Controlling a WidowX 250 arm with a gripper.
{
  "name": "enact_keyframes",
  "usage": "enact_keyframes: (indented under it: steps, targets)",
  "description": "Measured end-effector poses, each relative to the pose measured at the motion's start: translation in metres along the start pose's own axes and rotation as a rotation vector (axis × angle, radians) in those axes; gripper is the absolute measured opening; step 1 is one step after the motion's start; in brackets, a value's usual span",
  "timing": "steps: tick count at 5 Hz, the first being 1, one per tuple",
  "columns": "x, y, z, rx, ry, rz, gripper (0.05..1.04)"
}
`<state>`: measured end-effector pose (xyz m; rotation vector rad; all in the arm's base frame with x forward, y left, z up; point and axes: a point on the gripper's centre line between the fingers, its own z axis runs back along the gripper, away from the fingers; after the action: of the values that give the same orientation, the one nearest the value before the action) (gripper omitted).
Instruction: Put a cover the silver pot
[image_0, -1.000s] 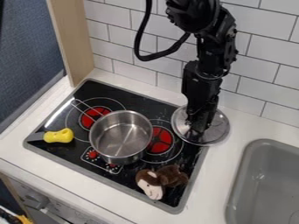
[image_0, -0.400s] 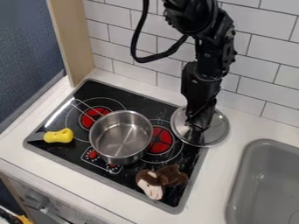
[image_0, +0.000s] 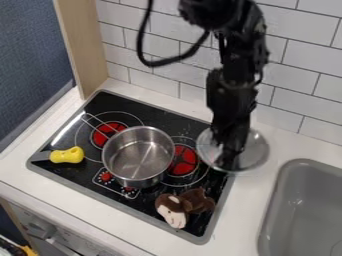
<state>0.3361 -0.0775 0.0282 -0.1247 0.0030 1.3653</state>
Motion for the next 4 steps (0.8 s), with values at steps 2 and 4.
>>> enact_keyframes:
  steps: [2,4]
  targets:
    - [0.017,0.027,0.055,-0.081,0.008,-0.075,0.055]
    - [0.068,0.071,0.068,-0.091,-0.116,-0.057,0.055]
